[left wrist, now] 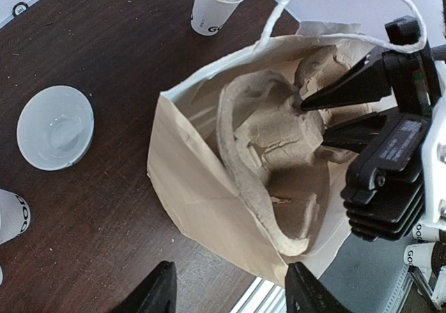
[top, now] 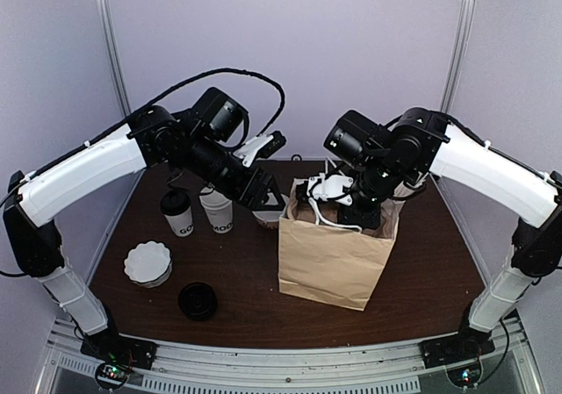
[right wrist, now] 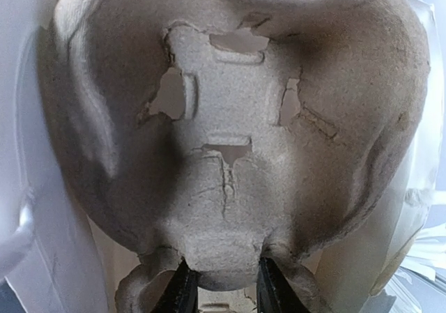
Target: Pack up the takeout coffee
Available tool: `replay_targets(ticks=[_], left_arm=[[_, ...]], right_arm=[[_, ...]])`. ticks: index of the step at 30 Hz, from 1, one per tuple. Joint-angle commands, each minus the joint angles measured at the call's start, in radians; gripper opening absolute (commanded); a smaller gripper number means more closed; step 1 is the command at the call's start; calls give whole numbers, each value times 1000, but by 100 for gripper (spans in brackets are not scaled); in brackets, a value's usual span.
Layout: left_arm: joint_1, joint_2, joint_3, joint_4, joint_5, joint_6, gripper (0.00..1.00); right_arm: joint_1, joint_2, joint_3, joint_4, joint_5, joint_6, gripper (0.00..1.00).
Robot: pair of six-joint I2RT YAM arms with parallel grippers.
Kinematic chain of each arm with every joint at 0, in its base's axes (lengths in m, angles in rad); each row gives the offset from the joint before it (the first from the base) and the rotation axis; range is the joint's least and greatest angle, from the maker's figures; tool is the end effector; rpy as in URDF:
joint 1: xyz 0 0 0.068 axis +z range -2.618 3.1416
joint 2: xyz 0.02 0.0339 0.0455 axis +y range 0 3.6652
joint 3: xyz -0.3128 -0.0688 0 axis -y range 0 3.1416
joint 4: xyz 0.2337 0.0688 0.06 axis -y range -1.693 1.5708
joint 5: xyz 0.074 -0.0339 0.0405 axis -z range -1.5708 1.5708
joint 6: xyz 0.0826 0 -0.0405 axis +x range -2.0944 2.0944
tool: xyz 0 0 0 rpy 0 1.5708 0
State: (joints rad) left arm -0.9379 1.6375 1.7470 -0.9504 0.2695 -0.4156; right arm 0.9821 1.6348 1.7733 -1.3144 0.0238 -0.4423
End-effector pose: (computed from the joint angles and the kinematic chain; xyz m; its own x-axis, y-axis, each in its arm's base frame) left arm 0.2005 -0.3106 0.3963 -0.7595 0.3774 -0.5299 0.6292 0.6332 -0.4507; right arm 0.1812 0.2679 0.3728 -0.1095 -0.9346 -0.3383 -0.9662 0.1800 -0.1845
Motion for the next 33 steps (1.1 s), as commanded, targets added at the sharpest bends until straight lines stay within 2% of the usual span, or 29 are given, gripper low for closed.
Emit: replay_targets(ticks=[1,14,20,25,30,33], left_arm=[[-12,18,35,42,41,-18,56],[-13,69,70,-7,23,-24,55],[-12,93,137,-110,-120,-25,49],[-13,94,164,-125,-118,-20,46],[-18,49,128,-13,-47,-19,54],[-19,-11,93,46,-92,-28,57]], right_arm=[[1,-26,-22,-4,21,2,27],[-3,-29,-26,-3,21,2,27],[-6,-41,-38,-25,11,-10,26],[-9,-37,-52,-58,-12,-17,26],[-13,15,-52,-73,-63,6,26],[-14,39,-58,-61,-71,24,26]])
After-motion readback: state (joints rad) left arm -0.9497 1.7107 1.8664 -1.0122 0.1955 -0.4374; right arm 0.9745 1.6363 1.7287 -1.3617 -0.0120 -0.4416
